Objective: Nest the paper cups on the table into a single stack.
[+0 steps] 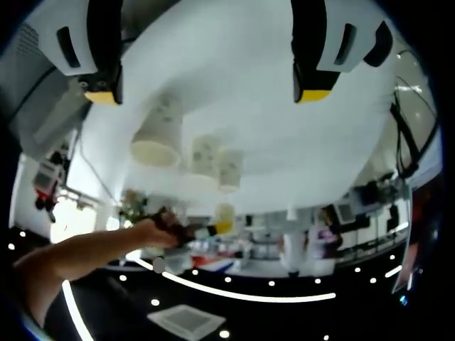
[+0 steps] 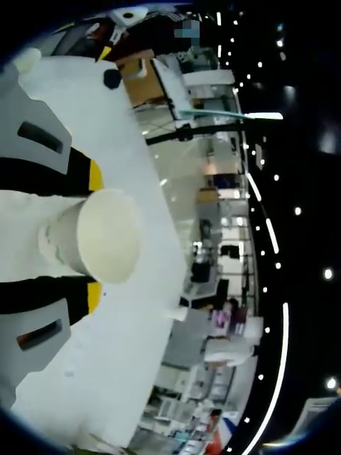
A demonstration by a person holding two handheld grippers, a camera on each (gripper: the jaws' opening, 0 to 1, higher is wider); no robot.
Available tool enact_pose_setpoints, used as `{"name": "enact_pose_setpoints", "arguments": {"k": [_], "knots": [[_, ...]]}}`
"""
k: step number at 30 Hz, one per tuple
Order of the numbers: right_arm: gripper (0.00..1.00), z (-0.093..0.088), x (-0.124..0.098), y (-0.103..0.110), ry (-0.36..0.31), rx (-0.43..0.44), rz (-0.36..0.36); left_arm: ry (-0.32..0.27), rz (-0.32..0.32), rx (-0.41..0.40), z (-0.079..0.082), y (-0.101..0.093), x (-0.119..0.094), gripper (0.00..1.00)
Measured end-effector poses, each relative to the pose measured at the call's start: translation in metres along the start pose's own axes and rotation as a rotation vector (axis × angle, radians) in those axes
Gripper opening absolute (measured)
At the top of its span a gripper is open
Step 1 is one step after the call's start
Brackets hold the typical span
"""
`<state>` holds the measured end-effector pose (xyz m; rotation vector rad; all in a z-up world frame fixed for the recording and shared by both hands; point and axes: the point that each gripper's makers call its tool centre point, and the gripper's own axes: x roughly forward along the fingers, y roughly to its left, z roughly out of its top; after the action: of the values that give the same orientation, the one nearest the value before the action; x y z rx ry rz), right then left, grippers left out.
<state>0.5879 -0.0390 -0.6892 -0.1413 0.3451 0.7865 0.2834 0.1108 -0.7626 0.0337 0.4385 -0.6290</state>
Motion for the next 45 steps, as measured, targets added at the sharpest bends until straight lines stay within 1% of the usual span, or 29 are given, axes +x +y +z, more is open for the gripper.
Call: {"name": "enact_pose_setpoints", "arguments": {"k": [6, 8, 16, 33, 45], "knots": [[0.41, 0.002, -0.006, 0.008, 0.006, -0.012, 0.015, 0.003, -0.003, -0.004, 0.000, -0.001, 0.000, 0.99], [0.41, 0.005, -0.009, 0.009, -0.003, -0.026, 0.009, 0.005, -0.004, -0.001, 0.000, -0.001, 0.000, 0.99], [0.41, 0.011, -0.016, 0.021, -0.013, -0.027, 0.020, -0.001, -0.009, 0.003, 0.001, -0.003, -0.001, 1.00], [0.41, 0.008, -0.035, 0.047, -0.006, -0.054, 0.041, -0.002, -0.016, 0.006, 0.000, -0.005, 0.000, 1.00], [0.41, 0.013, -0.047, 0.061, -0.016, -0.053, 0.053, -0.006, -0.020, 0.013, 0.000, -0.006, -0.001, 1.00]]}}
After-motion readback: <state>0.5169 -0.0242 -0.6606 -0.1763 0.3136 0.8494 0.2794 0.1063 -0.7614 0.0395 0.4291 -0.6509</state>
